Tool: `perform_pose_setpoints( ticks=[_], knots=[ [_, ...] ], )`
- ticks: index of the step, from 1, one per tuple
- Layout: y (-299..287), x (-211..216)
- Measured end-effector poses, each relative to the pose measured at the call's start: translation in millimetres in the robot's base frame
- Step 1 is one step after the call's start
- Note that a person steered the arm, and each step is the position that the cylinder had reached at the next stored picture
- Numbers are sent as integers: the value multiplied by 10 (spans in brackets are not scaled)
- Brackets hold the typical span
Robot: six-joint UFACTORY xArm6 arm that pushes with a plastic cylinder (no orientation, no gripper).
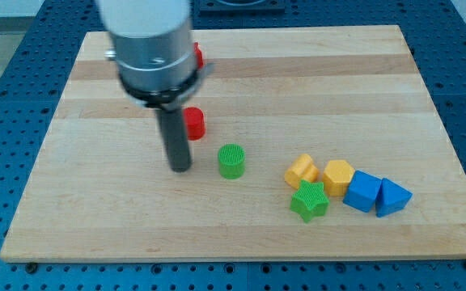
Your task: Slide the red circle above the yellow heart
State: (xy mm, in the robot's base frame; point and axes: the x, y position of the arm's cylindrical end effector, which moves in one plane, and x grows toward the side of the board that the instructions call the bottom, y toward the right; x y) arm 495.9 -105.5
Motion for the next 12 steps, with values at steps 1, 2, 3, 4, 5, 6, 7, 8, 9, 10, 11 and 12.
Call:
perform_pose_setpoints(
  ticks=[1,2,3,4,5,6,7,8,9,10,11,12],
  knots=[
    [374,-39],
    [914,253],
    [948,264],
    [470,192],
    [28,54],
    [-407,34],
    [-1203,-26],
    [-1502,-460],
    [-929,-635],
    [122,-507],
    [163,-745],
    [125,-879]
  ],
)
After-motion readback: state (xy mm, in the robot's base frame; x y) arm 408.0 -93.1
